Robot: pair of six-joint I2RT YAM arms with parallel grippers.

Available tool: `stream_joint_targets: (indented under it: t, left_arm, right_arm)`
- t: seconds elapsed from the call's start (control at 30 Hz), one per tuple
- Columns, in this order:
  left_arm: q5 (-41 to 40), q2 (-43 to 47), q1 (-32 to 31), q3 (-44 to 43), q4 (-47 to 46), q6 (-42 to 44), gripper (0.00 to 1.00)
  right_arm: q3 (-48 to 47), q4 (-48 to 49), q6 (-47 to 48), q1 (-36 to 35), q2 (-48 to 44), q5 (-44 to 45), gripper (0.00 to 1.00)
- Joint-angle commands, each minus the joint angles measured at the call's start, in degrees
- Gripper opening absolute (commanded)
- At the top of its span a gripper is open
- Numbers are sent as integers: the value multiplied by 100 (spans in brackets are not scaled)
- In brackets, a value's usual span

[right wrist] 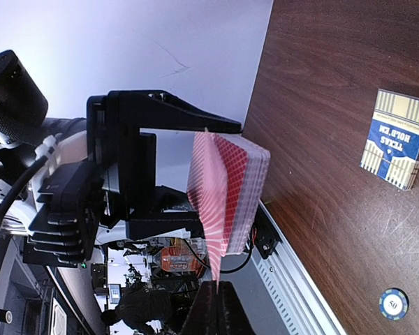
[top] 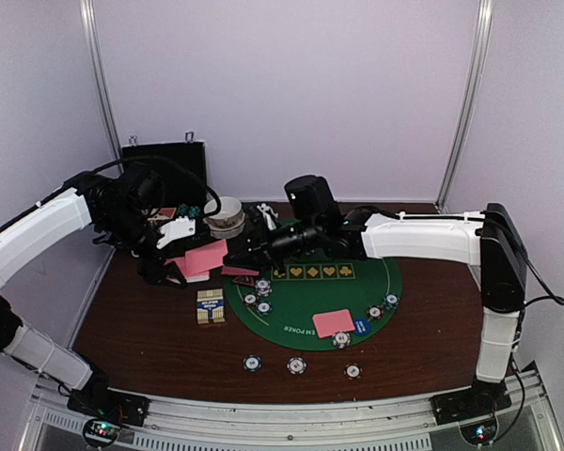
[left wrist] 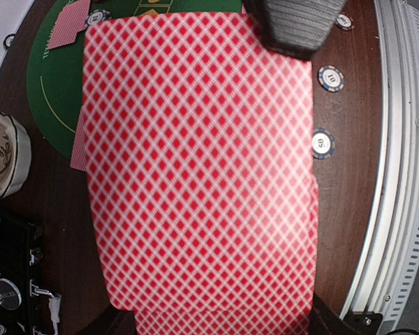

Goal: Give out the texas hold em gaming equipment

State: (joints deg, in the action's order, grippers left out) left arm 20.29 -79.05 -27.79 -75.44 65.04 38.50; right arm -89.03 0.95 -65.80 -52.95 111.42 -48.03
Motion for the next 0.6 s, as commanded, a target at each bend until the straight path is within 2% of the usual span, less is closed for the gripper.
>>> stream_joint_targets:
  t: [0.0, 0.33, 0.57]
  left_arm:
    - [19, 141, 28, -24, -35, 71, 0]
    - [3, 191, 28, 3, -32, 77, 0]
    - [-63, 188, 28, 64, -19, 87, 0]
  right_arm:
    - [143, 447, -281, 87, -238, -81, 0]
    - [554, 404, -214, 392, -616, -115, 0]
    - [552, -1374, 1079, 787, -980, 30, 0]
